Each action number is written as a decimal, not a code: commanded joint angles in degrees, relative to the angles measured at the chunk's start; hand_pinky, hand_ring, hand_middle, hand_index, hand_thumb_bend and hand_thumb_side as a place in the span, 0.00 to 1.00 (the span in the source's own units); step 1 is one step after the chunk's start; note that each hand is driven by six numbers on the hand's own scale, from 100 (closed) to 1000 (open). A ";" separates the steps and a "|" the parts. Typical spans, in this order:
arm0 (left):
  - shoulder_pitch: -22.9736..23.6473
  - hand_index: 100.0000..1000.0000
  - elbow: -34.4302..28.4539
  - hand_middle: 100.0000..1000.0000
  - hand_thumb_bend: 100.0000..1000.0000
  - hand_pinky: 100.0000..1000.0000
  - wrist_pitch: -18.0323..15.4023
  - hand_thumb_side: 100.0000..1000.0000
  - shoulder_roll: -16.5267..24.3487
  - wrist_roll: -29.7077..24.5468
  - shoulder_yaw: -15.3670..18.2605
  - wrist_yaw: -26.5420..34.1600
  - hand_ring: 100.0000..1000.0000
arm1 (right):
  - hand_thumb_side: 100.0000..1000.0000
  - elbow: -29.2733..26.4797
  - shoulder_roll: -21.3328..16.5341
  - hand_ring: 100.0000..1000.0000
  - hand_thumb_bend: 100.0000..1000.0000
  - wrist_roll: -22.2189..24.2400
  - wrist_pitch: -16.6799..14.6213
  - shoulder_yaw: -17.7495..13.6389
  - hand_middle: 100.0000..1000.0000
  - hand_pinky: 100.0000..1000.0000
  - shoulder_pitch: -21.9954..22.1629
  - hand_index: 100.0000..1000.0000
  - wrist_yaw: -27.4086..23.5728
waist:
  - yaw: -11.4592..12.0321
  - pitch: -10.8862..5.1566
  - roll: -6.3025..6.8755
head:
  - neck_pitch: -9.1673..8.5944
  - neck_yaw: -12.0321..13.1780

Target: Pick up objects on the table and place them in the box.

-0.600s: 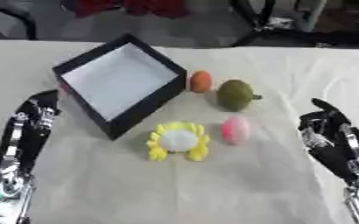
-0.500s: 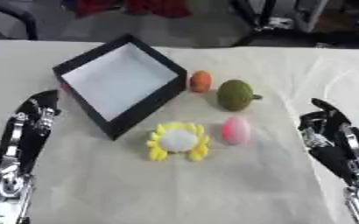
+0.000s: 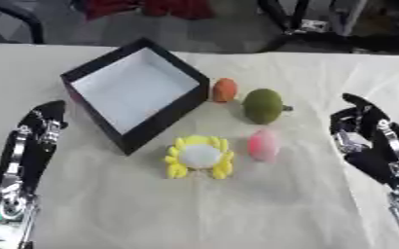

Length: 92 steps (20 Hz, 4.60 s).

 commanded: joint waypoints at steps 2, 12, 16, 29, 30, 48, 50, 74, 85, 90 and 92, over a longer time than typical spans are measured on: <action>-0.26 0.77 -0.84 0.76 0.07 0.76 -0.09 0.73 0.77 -0.45 -0.43 0.27 0.84 | 0.46 -1.08 -7.88 0.57 0.07 6.76 0.85 4.37 0.59 0.64 -5.84 0.91 -3.06 | 0.34 -1.28 0.14 | -0.08 -0.08; -0.12 0.77 -0.73 0.76 0.07 0.76 -0.15 0.73 0.90 -0.87 -0.76 0.33 0.85 | 0.50 3.73 -11.51 0.60 0.11 22.27 1.66 14.68 0.62 0.66 -19.42 0.91 -2.78 | 1.08 -1.36 -0.12 | -0.08 -0.45; -0.12 0.78 -0.70 0.76 0.07 0.76 -0.17 0.73 0.85 -1.06 -1.04 0.37 0.85 | 0.53 4.26 -10.96 0.63 0.14 22.93 1.12 15.25 0.65 0.67 -20.15 0.92 -2.42 | 1.53 -1.43 -0.09 | -0.08 -1.11; -0.16 0.78 -0.69 0.76 0.07 0.76 -0.18 0.74 0.65 -1.27 -1.11 0.52 0.85 | 0.56 18.58 0.19 0.68 0.20 30.85 -3.38 20.94 0.71 0.70 -30.77 0.92 8.55 | 1.61 -1.27 0.12 | -0.08 -1.26; -0.16 0.78 -0.69 0.76 0.07 0.76 -0.18 0.74 0.64 -1.29 -1.13 0.52 0.85 | 0.57 19.25 0.63 0.68 0.20 30.85 -3.70 20.93 0.71 0.70 -31.01 0.92 9.19 | 1.62 -1.26 0.12 | -0.08 -1.29; -0.26 0.78 -0.70 0.76 0.07 0.76 -0.24 0.74 0.47 -1.46 -1.24 0.65 0.85 | 0.57 27.60 5.61 0.69 0.20 32.44 -7.97 21.36 0.71 0.71 -32.37 0.91 17.24 | 1.84 -1.25 0.44 | -0.08 -1.66; -0.27 0.78 -0.70 0.76 0.07 0.76 -0.25 0.74 0.45 -1.47 -1.24 0.66 0.85 | 0.56 28.97 6.29 0.69 0.19 32.61 -8.55 21.33 0.71 0.71 -32.22 0.91 18.42 | 1.87 -1.24 0.49 | -0.08 -1.74; -0.26 0.78 -0.73 0.76 0.06 0.76 -0.23 0.74 0.23 -1.42 -1.23 0.86 0.85 | 0.00 30.08 8.46 0.34 0.00 17.36 -6.57 16.04 0.09 0.55 -32.98 0.27 26.44 | 1.77 -1.27 0.77 | -0.08 -1.74; -0.31 0.78 -0.79 0.76 0.06 0.76 -0.22 0.74 0.23 -1.30 -1.11 1.00 0.84 | 0.00 23.24 3.19 0.33 0.00 6.60 -0.99 17.49 0.09 0.54 -37.57 0.26 19.75 | 1.98 -1.31 0.90 | -0.08 -1.74; -0.88 0.78 -0.87 0.76 0.06 0.76 -0.29 0.74 -0.34 -1.53 -1.47 1.26 0.84 | 0.00 25.10 2.39 0.33 0.00 4.95 0.94 17.23 0.09 0.54 -42.62 0.26 19.06 | 3.23 -1.06 1.64 | -0.08 -2.64; -1.31 0.78 -0.90 0.76 0.06 0.76 -0.35 0.74 -0.71 -1.87 -1.84 1.43 0.84 | 0.00 27.41 3.02 0.33 0.00 4.95 1.29 16.74 0.09 0.54 -45.13 0.26 19.17 | 4.10 -0.77 2.00 | -0.08 -3.40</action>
